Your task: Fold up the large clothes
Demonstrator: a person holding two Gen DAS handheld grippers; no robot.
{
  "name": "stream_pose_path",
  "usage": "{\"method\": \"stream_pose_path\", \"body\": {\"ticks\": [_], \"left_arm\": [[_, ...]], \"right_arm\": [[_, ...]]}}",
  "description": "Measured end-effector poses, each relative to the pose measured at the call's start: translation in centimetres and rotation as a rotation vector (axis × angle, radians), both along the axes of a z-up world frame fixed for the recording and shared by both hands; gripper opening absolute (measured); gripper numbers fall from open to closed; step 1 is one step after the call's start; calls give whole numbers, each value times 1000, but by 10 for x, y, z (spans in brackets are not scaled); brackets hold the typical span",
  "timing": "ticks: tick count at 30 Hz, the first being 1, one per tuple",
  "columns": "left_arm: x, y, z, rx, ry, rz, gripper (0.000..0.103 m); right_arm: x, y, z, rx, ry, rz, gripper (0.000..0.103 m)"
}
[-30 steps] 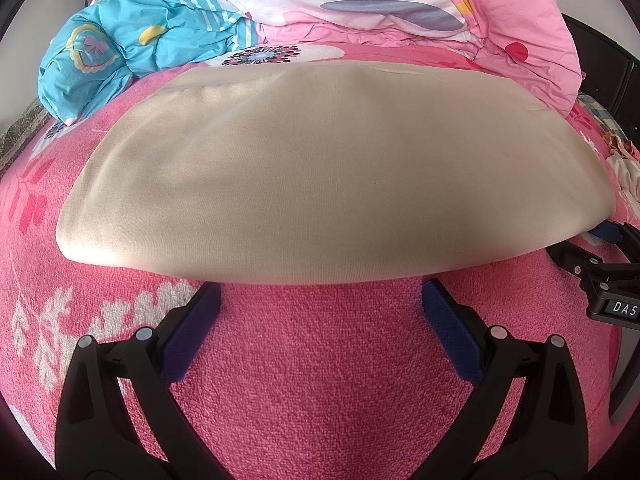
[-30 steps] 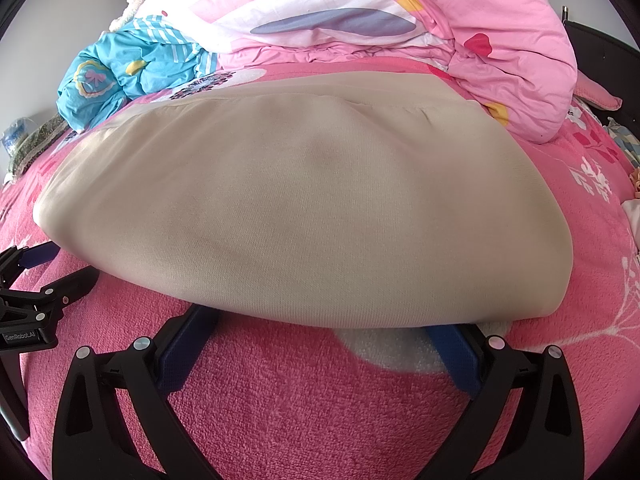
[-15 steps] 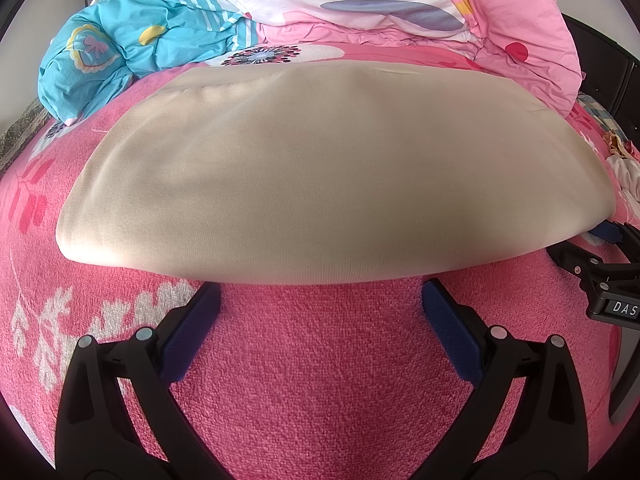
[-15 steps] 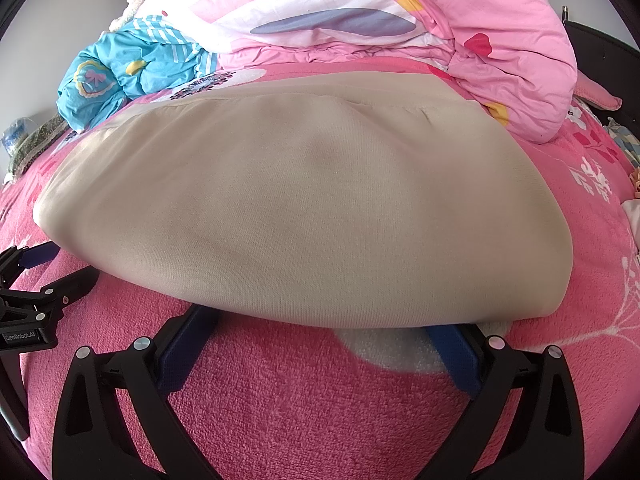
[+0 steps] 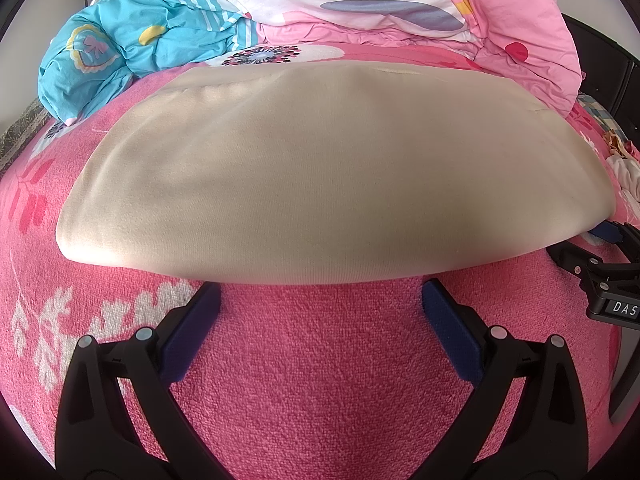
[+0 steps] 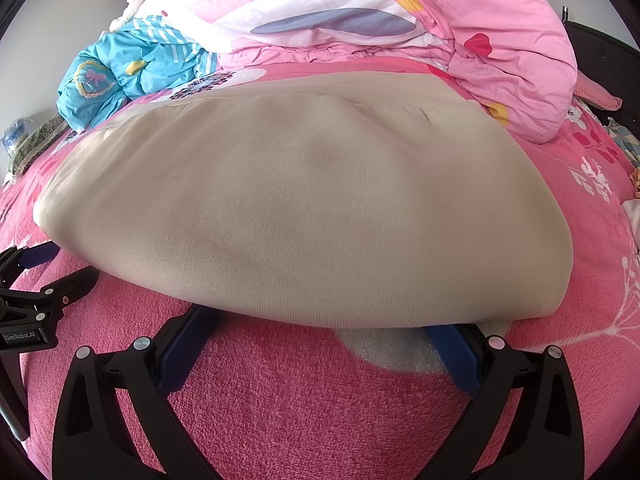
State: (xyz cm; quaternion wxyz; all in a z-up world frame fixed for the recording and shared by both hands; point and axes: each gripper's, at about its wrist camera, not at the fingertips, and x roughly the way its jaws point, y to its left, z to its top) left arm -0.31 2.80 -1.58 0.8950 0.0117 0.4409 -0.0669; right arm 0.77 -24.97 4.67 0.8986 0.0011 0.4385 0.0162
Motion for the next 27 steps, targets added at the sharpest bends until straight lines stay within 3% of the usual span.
{"method": "stream_pose_path", "body": {"ticks": [27], "left_arm": [[2, 0, 0, 0, 0, 0, 97]], "right_arm": [[0, 1, 0, 0, 0, 0, 97]]}}
